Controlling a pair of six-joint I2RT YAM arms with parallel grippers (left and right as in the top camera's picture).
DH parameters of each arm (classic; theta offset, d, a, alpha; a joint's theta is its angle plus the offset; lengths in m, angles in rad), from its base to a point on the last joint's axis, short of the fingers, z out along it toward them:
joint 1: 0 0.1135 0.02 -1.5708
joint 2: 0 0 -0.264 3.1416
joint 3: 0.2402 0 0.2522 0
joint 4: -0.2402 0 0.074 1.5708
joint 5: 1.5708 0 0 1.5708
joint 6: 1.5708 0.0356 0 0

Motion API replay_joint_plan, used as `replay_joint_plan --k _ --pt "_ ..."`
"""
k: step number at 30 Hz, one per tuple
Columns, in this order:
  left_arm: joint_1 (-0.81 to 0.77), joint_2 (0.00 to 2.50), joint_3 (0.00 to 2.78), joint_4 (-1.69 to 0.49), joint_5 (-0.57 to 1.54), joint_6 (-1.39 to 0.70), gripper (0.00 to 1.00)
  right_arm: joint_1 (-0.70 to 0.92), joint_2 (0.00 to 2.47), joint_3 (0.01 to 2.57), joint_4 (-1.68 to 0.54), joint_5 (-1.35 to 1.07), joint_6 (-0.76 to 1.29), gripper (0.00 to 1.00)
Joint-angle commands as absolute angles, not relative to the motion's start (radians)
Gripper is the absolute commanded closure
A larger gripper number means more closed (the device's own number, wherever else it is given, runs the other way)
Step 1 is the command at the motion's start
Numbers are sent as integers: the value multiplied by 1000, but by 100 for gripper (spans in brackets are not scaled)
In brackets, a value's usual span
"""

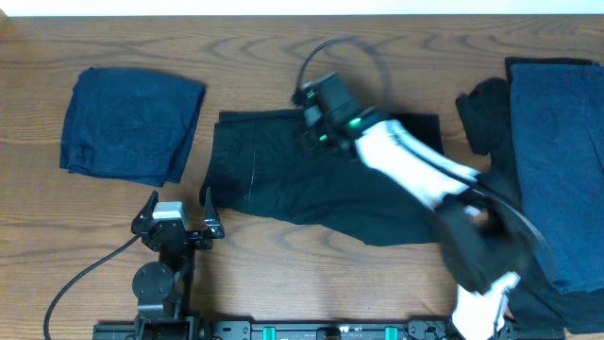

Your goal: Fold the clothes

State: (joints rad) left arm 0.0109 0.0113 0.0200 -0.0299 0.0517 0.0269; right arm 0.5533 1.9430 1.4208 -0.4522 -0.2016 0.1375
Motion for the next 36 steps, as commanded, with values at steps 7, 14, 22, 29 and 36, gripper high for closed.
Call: replay_joint_plan --k 7,14,22,29,36 --pt "7 10 4 -67 40 33 2 269 1576 1448 -816 -131 64 32" --pt "7 10 4 -67 40 33 2 -67 1558 1439 -913 -273 7 30" --pt "7 10 4 -67 40 33 2 -245 1715 1425 -876 -569 -137 33" --pt "7 10 4 -67 40 33 2 -234 1921 1425 -822 -624 -218 37" --pt "7 10 4 -67 40 33 2 -215 2023 1425 -723 -671 -234 38"
